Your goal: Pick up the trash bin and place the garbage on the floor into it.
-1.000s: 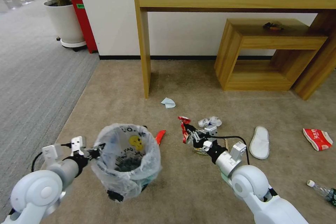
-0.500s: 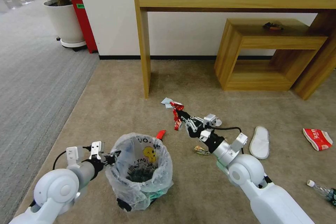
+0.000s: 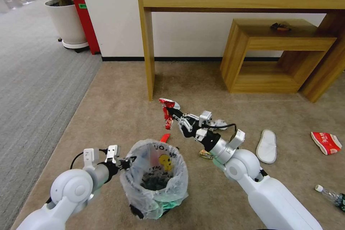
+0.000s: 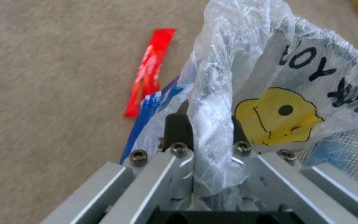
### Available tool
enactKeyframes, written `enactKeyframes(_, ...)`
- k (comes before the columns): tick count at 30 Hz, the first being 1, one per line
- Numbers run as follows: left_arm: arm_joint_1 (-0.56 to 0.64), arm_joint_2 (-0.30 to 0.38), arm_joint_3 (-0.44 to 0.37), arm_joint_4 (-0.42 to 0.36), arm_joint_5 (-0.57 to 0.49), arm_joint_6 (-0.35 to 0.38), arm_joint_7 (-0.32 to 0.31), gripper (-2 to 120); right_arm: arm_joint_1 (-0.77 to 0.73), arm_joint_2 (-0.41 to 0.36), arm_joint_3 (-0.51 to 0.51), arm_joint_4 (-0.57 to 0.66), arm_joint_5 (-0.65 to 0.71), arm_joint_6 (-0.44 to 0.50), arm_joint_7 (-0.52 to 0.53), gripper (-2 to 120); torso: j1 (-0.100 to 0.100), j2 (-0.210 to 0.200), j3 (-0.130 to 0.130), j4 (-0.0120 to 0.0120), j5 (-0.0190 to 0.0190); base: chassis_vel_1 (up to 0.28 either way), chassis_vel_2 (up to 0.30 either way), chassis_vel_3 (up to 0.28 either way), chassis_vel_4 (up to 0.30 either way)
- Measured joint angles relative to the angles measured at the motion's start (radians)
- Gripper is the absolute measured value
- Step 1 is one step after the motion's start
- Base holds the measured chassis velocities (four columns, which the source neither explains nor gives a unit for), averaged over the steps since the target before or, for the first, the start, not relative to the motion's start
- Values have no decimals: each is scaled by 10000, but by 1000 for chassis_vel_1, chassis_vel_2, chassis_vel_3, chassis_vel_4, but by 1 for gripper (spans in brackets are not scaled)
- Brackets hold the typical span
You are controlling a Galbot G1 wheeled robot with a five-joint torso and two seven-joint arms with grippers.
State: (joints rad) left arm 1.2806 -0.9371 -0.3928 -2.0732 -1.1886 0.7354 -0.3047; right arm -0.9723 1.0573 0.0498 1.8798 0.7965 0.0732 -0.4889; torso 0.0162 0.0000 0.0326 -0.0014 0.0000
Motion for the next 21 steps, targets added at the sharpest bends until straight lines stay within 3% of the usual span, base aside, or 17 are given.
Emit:
enactKeyframes(11,-278,-143,-122,-160,-320,1,47,3,-201,-262,-104,-140,-327,146,-1348,0,0,0,-1,0,0,0,0,0,0)
enactKeyframes(21,-174,-16,-450,-189,-323,1,69,3,-392,-410,-85,-156,-572,158,-1604,0,-1,0,-1,0,0,0,0,0,0)
